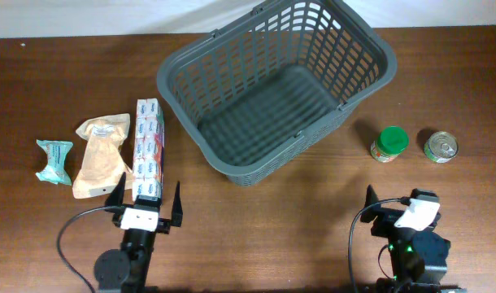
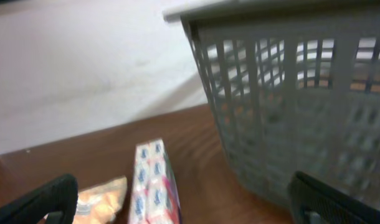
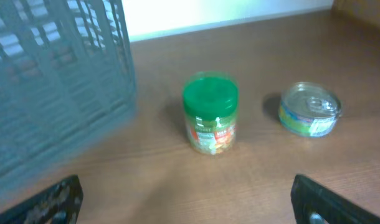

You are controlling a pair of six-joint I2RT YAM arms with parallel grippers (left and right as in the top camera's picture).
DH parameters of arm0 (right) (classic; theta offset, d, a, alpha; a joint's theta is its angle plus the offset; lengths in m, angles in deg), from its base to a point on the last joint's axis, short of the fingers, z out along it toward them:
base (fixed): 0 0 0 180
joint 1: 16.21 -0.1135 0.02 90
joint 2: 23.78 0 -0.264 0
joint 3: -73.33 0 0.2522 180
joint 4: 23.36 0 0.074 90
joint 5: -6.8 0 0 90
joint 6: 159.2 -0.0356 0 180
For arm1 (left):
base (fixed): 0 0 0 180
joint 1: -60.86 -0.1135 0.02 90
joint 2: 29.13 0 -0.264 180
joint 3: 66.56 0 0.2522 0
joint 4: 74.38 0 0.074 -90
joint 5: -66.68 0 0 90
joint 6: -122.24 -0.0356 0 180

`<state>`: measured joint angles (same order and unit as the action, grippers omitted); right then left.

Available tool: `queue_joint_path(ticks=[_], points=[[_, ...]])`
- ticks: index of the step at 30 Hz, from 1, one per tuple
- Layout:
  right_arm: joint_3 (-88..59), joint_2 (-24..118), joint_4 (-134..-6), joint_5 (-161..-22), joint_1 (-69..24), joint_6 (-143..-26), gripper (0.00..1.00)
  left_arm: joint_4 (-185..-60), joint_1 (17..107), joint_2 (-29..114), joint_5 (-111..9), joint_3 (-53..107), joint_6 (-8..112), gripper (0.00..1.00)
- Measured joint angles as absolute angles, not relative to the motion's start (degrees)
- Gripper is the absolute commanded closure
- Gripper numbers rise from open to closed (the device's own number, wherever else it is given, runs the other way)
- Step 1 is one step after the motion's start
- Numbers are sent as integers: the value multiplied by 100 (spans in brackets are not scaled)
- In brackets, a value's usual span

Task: Pack container
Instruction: 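Reach both grippers to the rim of the grey basket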

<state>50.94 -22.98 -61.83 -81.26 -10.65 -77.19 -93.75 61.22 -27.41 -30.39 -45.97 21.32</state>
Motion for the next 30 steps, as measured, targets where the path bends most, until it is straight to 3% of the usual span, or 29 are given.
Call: queue_joint_path(ticks=[4, 8, 14, 19, 24, 27, 30], points=[[5022, -2300, -6058, -8566, -1063, -8543, 1, -10162, 6122, -2241, -3011, -3303, 2167, 1], [4413, -2178, -6731, -9248, -1065, -9013, 1, -11478, 6122, -1032, -3042, -1454, 2180, 1], [1077, -112, -8900, -9674, -1065, -8578, 1, -13648, 6122, 1436, -3634, 1995, 1992, 1], [-1528, 1671, -10222, -9726, -1065, -7951, 1, -14542, 6122, 2784, -4163, 4080, 1946, 1], [-4713, 3715, -11573, -10164, -1065, -7632, 1, -14730, 6122, 3243, -4414, 5000, 1946, 1], [-5626, 4399, -11826, -10638, -1065, -7577, 3, -14732, 6122, 3211, -4504, 5077, 2056, 1], [-6057, 4932, -11949, -10918, -1065, -7712, 12, -14931, 6122, 3248, -4572, 5129, 2421, 1]])
